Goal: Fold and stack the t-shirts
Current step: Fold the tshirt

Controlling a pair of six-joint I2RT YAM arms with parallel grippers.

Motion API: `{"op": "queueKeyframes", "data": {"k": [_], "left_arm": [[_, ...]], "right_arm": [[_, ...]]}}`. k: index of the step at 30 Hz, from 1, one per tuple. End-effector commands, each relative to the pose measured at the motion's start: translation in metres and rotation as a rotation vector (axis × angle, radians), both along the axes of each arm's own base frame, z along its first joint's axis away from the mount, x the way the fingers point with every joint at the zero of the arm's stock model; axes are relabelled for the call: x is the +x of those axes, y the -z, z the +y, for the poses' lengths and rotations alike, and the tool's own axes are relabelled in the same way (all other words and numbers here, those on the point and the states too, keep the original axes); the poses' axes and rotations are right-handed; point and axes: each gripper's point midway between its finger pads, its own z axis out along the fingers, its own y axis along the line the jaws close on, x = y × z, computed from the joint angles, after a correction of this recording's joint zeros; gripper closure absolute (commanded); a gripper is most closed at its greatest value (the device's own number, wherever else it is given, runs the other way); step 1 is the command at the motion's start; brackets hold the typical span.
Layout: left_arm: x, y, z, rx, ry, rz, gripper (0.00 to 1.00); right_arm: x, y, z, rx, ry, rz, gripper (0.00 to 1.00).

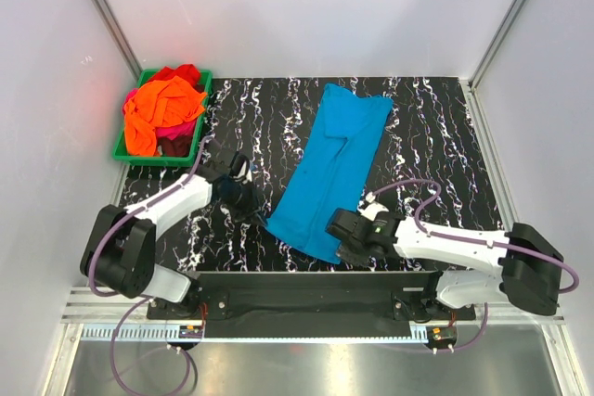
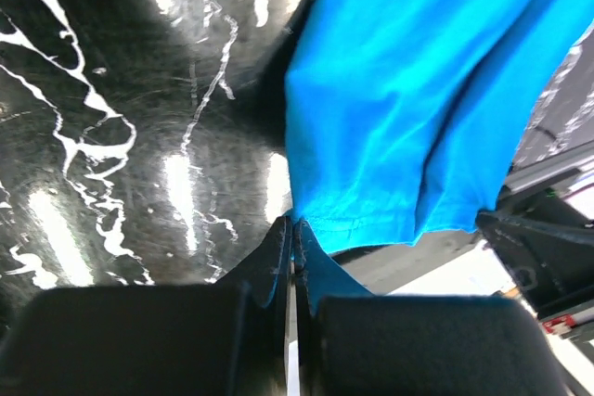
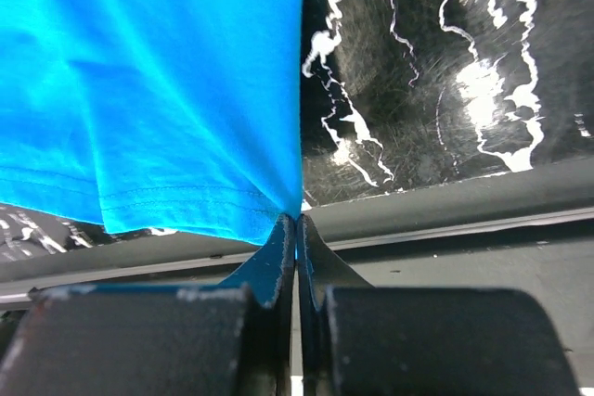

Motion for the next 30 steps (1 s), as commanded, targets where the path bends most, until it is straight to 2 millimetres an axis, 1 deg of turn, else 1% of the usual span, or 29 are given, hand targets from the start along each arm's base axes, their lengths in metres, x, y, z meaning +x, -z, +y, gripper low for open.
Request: {"op": "queueKeyframes", "data": {"k": [1, 2, 3, 4, 5, 6, 9, 10, 11, 12, 13, 14, 15, 16, 17, 18, 19, 20, 21, 22, 23, 24, 25, 26, 27, 28, 29, 30], "left_arm": [[0.017, -0.028, -0.013, -0.047, -0.023, -0.024, 1.00], [0.021, -0.031, -0.015, -0.050, -0.026, -0.028, 1.00], [0.031, -0.041, -0.019, -0.061, -0.028, -0.050, 1.00], [0.035, -0.041, -0.022, -0.059, -0.028, -0.048, 1.00], [0.040, -0.043, -0.023, -0.057, -0.038, -0.051, 1.00], [0.051, -0.054, -0.027, -0.071, -0.042, -0.080, 1.00], [0.067, -0.059, -0.033, -0.070, -0.055, -0.088, 1.00], [0.079, -0.069, -0.038, -0.083, -0.059, -0.116, 1.00], [0.085, -0.066, -0.042, -0.087, -0.062, -0.108, 1.00], [0.091, -0.068, -0.045, -0.093, -0.064, -0.114, 1.00], [0.104, -0.080, -0.050, -0.108, -0.068, -0.147, 1.00], [0.113, -0.084, -0.055, -0.126, -0.069, -0.165, 1.00], [0.122, -0.080, -0.059, -0.128, -0.071, -0.163, 1.00], [0.130, -0.082, -0.062, -0.131, -0.076, -0.174, 1.00], [0.145, -0.093, -0.068, -0.148, -0.076, -0.209, 1.00], [0.153, -0.085, -0.072, -0.142, -0.077, -0.199, 1.00], [0.161, -0.084, -0.073, -0.136, -0.085, -0.202, 1.00], [0.174, -0.096, -0.078, -0.153, -0.085, -0.236, 1.00], [0.182, -0.087, -0.079, -0.146, -0.090, -0.227, 1.00], [0.190, -0.089, -0.081, -0.148, -0.098, -0.239, 1.00], [0.201, -0.096, -0.083, -0.158, -0.107, -0.263, 1.00], [0.208, -0.090, -0.085, -0.158, -0.113, -0.256, 1.00], [0.216, -0.091, -0.085, -0.166, -0.126, -0.264, 1.00], [0.221, -0.090, -0.085, -0.168, -0.133, -0.261, 1.00], [0.233, -0.098, -0.085, -0.183, -0.141, -0.289, 1.00], [0.240, -0.094, -0.087, -0.193, -0.148, -0.288, 1.00], [0.248, -0.097, -0.087, -0.207, -0.156, -0.301, 1.00], [0.255, -0.102, -0.088, -0.224, -0.159, -0.318, 1.00]], "right_arm": [[0.016, -0.029, -0.010, -0.022, 0.029, -0.095, 1.00], [0.017, -0.029, -0.016, -0.041, 0.035, -0.093, 1.00], [0.020, -0.030, -0.019, -0.050, 0.031, -0.098, 1.00], [0.024, -0.034, -0.020, -0.047, 0.033, -0.103, 1.00], [0.029, -0.035, -0.025, -0.057, 0.049, -0.102, 1.00], [0.033, -0.039, -0.026, -0.061, 0.033, -0.112, 1.00], [0.050, -0.045, -0.037, -0.091, 0.035, -0.126, 1.00], [0.056, -0.051, -0.037, -0.086, 0.038, -0.133, 1.00], [0.067, -0.052, -0.043, -0.081, 0.066, -0.134, 1.00], [0.073, -0.056, -0.044, -0.083, 0.046, -0.146, 1.00], [0.079, -0.057, -0.045, -0.078, 0.047, -0.146, 1.00], [0.085, -0.059, -0.047, -0.083, 0.044, -0.151, 1.00], [0.098, -0.064, -0.054, -0.092, 0.051, -0.163, 1.00], [0.103, -0.062, -0.057, -0.105, 0.048, -0.153, 1.00], [0.110, -0.064, -0.060, -0.119, 0.019, -0.166, 1.00], [0.122, -0.069, -0.066, -0.121, 0.040, -0.179, 1.00], [0.130, -0.067, -0.067, -0.122, 0.037, -0.174, 1.00], [0.137, -0.067, -0.072, -0.138, 0.019, -0.174, 1.00], [0.146, -0.069, -0.074, -0.137, 0.022, -0.181, 1.00], [0.158, -0.063, -0.081, -0.137, 0.043, -0.164, 1.00], [0.164, -0.064, -0.084, -0.148, 0.027, -0.167, 1.00], [0.175, -0.069, -0.084, -0.147, 0.028, -0.182, 1.00], [0.184, -0.065, -0.091, -0.161, 0.040, -0.169, 1.00], [0.190, -0.067, -0.092, -0.169, 0.021, -0.173, 1.00], [0.201, -0.076, -0.090, -0.160, 0.019, -0.192, 1.00], [0.208, -0.072, -0.093, -0.172, 0.020, -0.181, 1.00], [0.214, -0.074, -0.095, -0.180, 0.009, -0.185, 1.00], [0.223, -0.080, -0.094, -0.175, 0.010, -0.203, 1.00]]}}
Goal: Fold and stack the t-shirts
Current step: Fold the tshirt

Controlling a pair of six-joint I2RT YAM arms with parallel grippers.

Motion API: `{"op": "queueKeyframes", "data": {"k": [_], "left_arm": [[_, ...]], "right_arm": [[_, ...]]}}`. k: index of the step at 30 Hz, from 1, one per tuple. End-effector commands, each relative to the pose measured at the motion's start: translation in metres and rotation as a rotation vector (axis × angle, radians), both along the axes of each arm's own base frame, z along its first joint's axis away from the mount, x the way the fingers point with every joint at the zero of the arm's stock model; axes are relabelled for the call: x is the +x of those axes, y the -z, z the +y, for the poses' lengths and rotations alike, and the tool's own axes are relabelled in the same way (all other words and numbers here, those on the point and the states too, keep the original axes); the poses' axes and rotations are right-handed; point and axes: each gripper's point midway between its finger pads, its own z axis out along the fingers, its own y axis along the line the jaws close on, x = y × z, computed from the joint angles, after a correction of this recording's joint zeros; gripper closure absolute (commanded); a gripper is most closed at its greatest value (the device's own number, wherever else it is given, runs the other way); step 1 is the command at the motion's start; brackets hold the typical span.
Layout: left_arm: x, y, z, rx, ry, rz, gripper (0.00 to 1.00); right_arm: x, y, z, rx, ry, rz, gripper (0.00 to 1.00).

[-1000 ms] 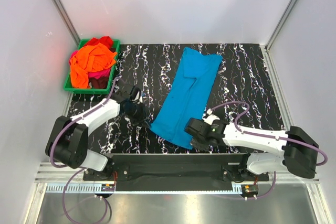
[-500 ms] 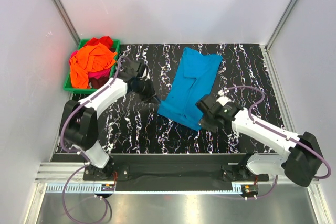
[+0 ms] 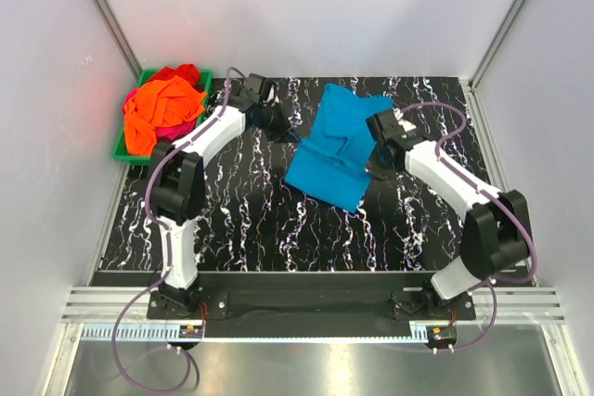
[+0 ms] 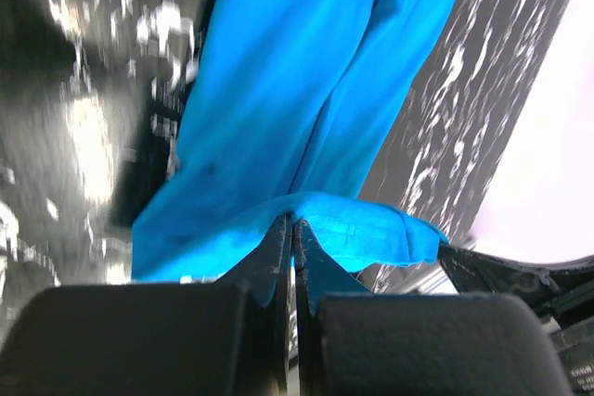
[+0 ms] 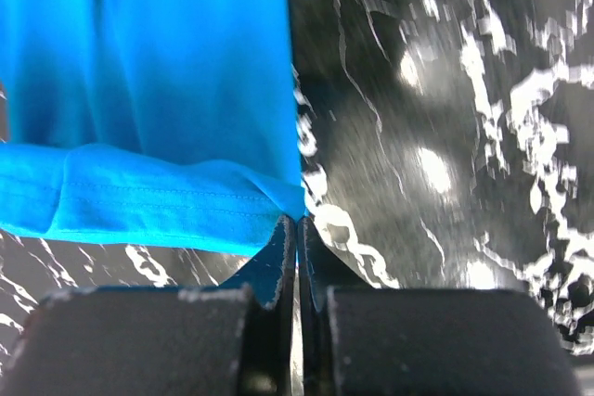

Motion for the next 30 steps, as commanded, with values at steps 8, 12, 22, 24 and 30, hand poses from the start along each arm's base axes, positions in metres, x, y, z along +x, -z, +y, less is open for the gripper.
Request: {"op": "queueKeyframes", "data": {"k": [8, 12, 22, 24, 30], "left_arm": [[0.073, -0.013, -0.016, -0.203, -0.068, -0.090, 1.00], [0.084, -0.005, -0.026, -0.271, -0.068, -0.090, 1.00], [0.109, -0.008, -0.031, -0.297, -0.077, -0.137, 1.00], [0.111, -0.006, -0.028, -0.298, -0.093, -0.134, 1.00], [0.117, 0.007, -0.024, -0.281, -0.133, -0.114, 1.00]], "right_arm": [[0.062, -0.010, -0.015, -0.034, -0.042, -0.017, 1.00], [0.078, -0.007, -0.019, -0.042, -0.042, -0.010, 1.00], [0.095, 0.002, -0.032, -0.027, -0.018, -0.005, 1.00], [0.097, 0.002, -0.033, -0.021, -0.023, -0.006, 1.00], [0.112, 0.006, -0.027, 0.004, -0.055, -0.013, 1.00]]}}
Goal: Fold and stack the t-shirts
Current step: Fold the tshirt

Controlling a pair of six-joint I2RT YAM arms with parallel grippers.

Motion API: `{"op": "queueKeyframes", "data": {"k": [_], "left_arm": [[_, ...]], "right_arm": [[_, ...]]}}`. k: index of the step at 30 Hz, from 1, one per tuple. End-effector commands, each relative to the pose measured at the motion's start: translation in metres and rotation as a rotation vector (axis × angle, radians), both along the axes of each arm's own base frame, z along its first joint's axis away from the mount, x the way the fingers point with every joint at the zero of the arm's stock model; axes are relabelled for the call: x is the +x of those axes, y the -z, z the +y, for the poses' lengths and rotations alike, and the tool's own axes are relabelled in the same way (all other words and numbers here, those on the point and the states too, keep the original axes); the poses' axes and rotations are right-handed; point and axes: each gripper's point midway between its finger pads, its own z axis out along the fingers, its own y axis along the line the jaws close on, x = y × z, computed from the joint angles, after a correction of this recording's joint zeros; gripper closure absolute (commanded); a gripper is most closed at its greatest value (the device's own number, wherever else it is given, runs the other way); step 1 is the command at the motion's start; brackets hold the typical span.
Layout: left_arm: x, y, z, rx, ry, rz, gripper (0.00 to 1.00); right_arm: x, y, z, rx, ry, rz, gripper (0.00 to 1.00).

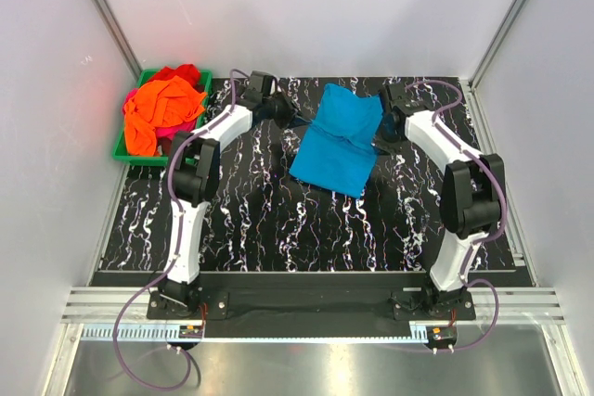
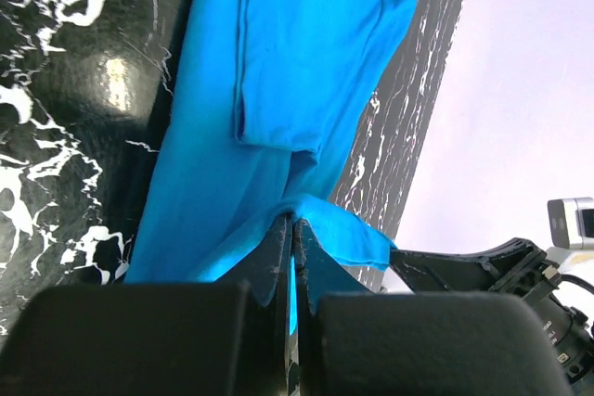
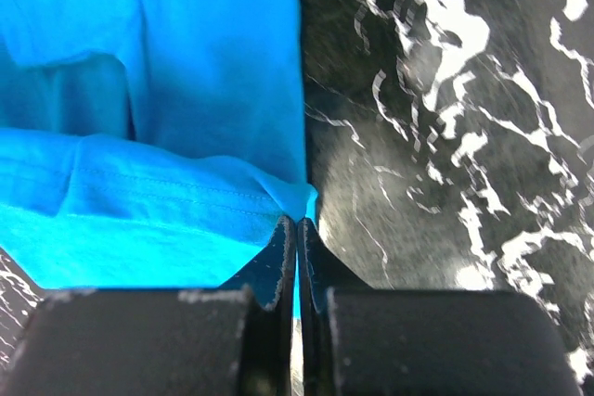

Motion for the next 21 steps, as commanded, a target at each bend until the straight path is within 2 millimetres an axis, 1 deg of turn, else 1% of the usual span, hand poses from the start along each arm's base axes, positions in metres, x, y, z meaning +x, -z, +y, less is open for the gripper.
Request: {"op": "queueKeyframes", "data": {"k": [1, 2, 3, 5, 6, 8, 10, 11, 12, 13, 16, 17, 19, 20, 21], "left_arm": [[0.022, -0.007, 0.006, -0.026, -0.045, -0.045, 1.00], [0.024, -0.006, 0.006, -0.027, -0.049, -0.043, 1.00], [0.025, 0.001, 0.006, -0.022, -0.049, -0.033, 1.00], [0.028, 0.003, 0.007, -0.022, -0.049, -0.036, 1.00], [0.028, 0.009, 0.007, -0.015, -0.048, -0.027, 1.00], [0.032, 0.013, 0.009, -0.013, -0.055, -0.029, 1.00], [0.035, 0.016, 0.007, -0.027, -0.052, -0.035, 1.00], [0.037, 0.015, 0.006, -0.035, -0.050, -0.040, 1.00], [0.041, 0.009, 0.004, -0.043, -0.048, -0.057, 1.00], [0.043, 0.011, 0.004, -0.044, -0.051, -0.055, 1.00], [0.049, 0.003, 0.001, -0.068, -0.052, -0.084, 1.00], [0.049, 0.006, 0.000, -0.065, -0.054, -0.080, 1.00], [0.052, 0.007, 0.000, -0.068, -0.056, -0.077, 1.00], [0.052, 0.013, 0.001, -0.064, -0.058, -0.065, 1.00], [0.052, 0.016, 0.001, -0.063, -0.059, -0.056, 0.99]], "right_arm": [[0.021, -0.004, 0.003, 0.014, -0.028, -0.027, 1.00], [0.025, -0.006, 0.003, 0.016, -0.027, -0.032, 1.00], [0.026, 0.002, 0.004, 0.018, -0.028, -0.011, 1.00], [0.030, 0.004, 0.005, 0.021, -0.030, -0.011, 1.00], [0.033, 0.006, 0.006, 0.021, -0.030, -0.013, 1.00], [0.037, 0.006, 0.003, 0.016, -0.020, -0.016, 1.00], [0.037, 0.015, -0.005, -0.005, 0.004, 0.018, 1.00], [0.039, 0.015, -0.006, 0.000, 0.008, 0.020, 1.00], [0.039, 0.017, -0.007, 0.002, 0.008, 0.024, 1.00], [0.042, 0.016, -0.010, 0.004, 0.016, 0.017, 1.00], [0.046, 0.014, -0.014, 0.006, 0.017, 0.002, 1.00], [0.048, 0.013, -0.016, 0.006, 0.017, -0.002, 1.00], [0.049, 0.018, -0.015, 0.012, 0.010, 0.012, 1.00], [0.052, 0.017, -0.014, 0.015, 0.002, 0.009, 1.00], [0.053, 0.022, -0.013, 0.019, -0.001, 0.022, 0.97]]}}
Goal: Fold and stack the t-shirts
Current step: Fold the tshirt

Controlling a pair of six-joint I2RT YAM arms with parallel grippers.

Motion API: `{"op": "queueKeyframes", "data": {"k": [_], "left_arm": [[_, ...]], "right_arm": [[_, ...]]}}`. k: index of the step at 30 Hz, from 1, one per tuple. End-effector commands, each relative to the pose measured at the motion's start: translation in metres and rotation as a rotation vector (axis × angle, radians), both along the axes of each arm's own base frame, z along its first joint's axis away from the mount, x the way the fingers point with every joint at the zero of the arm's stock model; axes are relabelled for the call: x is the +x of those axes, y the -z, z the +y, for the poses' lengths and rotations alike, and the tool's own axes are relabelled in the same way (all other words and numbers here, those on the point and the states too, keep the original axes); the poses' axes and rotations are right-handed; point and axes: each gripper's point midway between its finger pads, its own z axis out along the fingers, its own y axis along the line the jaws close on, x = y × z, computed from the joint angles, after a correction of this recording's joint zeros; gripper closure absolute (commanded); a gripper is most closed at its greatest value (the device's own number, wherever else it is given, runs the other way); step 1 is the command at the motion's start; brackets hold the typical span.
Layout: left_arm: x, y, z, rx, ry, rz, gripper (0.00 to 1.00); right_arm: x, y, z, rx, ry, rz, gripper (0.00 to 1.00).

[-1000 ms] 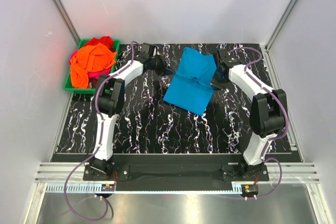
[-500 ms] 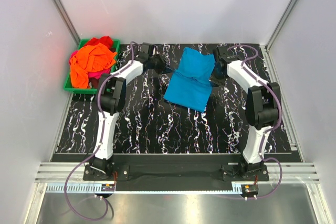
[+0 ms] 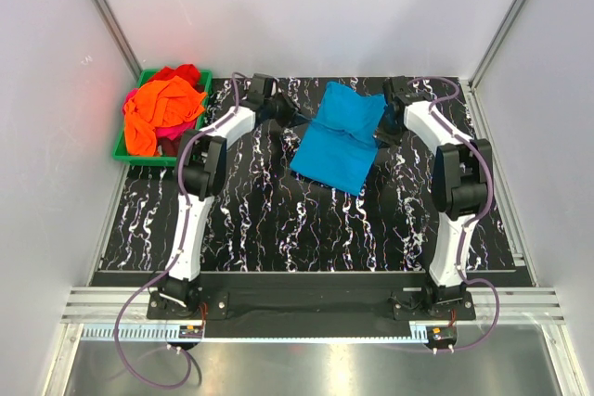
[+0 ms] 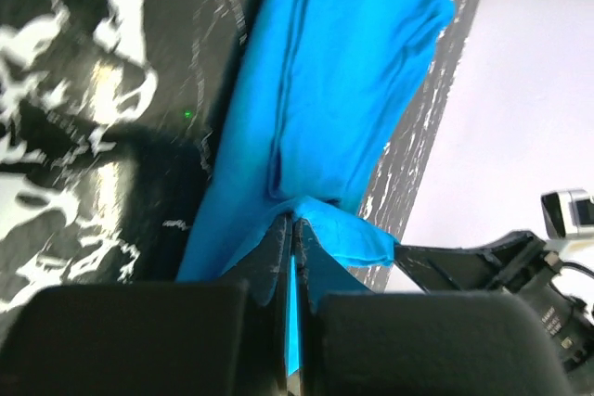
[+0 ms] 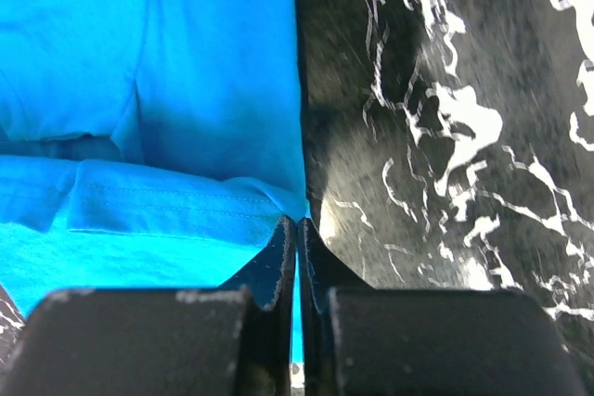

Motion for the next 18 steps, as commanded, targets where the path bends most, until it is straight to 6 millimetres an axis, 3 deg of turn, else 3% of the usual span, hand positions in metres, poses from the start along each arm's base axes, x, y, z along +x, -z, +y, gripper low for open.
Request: {"op": "queueKeyframes", "data": {"k": [1, 2, 3, 7, 10, 12, 13, 14, 15, 16, 18], "left_arm": [[0.019, -0.016, 0.000, -0.038, -0.017, -0.068, 0.82], [0.019, -0.015, 0.001, -0.037, -0.019, -0.065, 0.71], [0.019, -0.018, 0.001, -0.038, -0.014, -0.070, 0.68], [0.019, -0.038, 0.011, -0.010, 0.009, -0.113, 0.54], [0.011, -0.057, 0.022, 0.056, 0.051, -0.164, 0.52], [-0.001, -0.049, 0.033, 0.131, 0.085, -0.156, 0.53], [-0.010, -0.060, 0.034, 0.139, 0.098, -0.173, 0.54], [-0.017, -0.060, 0.033, 0.143, 0.116, -0.178, 0.55], [-0.032, -0.047, 0.032, 0.143, 0.147, -0.161, 0.56], [-0.040, -0.054, 0.031, 0.136, 0.162, -0.175, 0.56], [-0.054, -0.049, 0.024, 0.122, 0.199, -0.180, 0.57]], "right_arm": [[0.012, -0.003, -0.001, 0.000, -0.028, -0.008, 0.93], [0.015, -0.003, 0.001, 0.010, -0.037, -0.014, 0.89], [0.016, -0.002, 0.002, 0.018, -0.043, -0.013, 0.81], [0.013, -0.015, -0.002, 0.009, -0.011, -0.010, 0.69], [0.004, -0.030, 0.001, 0.038, 0.010, -0.016, 0.66], [-0.006, -0.037, 0.006, 0.070, -0.001, -0.012, 0.66], [-0.011, -0.038, 0.008, 0.078, -0.007, -0.004, 0.66], [-0.018, -0.034, 0.009, 0.078, -0.020, 0.006, 0.69], [-0.020, -0.041, 0.018, 0.122, -0.054, -0.010, 0.73], [-0.023, -0.040, 0.019, 0.120, -0.067, -0.007, 0.74], [-0.029, -0.031, 0.025, 0.144, -0.096, 0.009, 0.82]]}}
